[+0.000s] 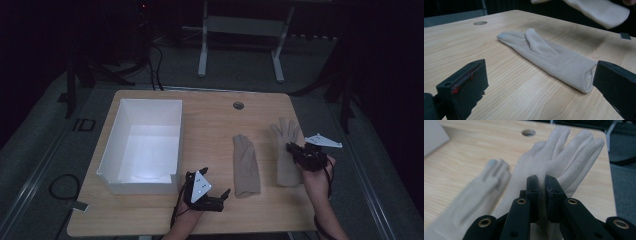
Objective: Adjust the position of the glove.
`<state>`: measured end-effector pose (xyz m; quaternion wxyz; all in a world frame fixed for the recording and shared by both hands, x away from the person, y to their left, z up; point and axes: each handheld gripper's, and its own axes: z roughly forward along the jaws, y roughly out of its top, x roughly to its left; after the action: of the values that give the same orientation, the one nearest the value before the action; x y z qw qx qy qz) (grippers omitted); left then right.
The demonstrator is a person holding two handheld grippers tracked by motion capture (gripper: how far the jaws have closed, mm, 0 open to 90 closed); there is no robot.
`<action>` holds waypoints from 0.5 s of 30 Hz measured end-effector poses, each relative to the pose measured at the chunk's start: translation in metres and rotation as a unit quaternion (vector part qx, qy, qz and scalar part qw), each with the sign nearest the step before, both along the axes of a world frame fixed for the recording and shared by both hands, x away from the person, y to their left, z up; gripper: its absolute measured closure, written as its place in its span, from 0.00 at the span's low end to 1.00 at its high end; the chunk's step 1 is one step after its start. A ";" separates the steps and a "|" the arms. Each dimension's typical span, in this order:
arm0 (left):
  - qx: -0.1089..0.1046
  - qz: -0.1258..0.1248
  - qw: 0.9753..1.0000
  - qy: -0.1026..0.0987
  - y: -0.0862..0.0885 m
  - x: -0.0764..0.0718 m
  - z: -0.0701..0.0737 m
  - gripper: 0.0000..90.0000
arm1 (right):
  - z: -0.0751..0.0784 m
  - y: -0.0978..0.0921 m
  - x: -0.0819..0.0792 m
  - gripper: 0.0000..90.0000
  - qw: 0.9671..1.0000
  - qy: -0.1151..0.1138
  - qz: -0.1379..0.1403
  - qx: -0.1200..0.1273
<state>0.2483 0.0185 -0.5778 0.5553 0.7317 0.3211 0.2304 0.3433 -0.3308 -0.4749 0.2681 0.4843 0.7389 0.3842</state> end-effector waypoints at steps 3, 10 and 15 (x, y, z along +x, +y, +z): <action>0.002 -0.001 1.000 -0.001 0.000 0.000 0.000 0.00 | 0.008 0.017 0.001 0.92 1.000 -0.003 0.005 0.014; 0.002 -0.002 1.000 -0.001 0.000 0.000 0.000 0.00 | 0.005 0.060 0.006 0.92 0.999 0.014 0.022 0.034; 0.002 -0.003 1.000 -0.002 0.000 0.000 0.000 0.00 | 0.002 0.083 0.008 0.92 0.999 0.024 0.027 0.039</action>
<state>0.2479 0.0182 -0.5779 0.5550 0.7332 0.3175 0.2313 0.3516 -0.2476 -0.4733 0.2205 0.4837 0.7421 0.4083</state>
